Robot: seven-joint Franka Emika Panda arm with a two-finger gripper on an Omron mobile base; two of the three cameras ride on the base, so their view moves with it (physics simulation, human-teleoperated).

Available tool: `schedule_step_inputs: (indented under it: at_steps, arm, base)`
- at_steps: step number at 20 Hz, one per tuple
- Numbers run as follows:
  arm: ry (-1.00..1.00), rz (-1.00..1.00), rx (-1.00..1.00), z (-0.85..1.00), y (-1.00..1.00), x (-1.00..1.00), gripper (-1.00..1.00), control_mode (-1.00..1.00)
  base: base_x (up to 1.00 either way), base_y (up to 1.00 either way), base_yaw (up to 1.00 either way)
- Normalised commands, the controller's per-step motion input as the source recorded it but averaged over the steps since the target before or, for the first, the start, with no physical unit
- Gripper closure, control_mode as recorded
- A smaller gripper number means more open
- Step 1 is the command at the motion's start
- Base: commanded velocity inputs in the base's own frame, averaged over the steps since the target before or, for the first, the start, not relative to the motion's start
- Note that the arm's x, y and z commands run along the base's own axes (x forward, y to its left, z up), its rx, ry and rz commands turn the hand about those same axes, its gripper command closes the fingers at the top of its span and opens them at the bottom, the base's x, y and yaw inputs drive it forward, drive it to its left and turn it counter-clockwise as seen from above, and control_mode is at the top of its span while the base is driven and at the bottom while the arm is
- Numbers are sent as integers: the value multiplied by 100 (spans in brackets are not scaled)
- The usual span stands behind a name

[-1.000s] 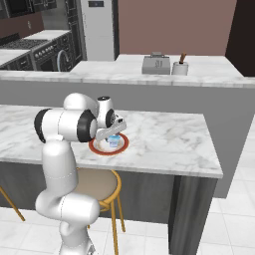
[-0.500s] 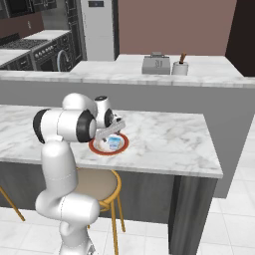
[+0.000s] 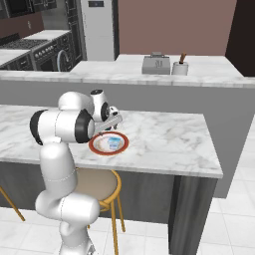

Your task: Place two yogurt containers on each plate.

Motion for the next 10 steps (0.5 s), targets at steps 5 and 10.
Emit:
schedule_step_inputs:
  at_steps: [5,10]
  arm:
    - [0,-13,2,12,43,27,-100,-100]
    - [0,-21,9,0,31,32,-100,-100]
  base:
    - [0,0,0]
    - [0,0,0]
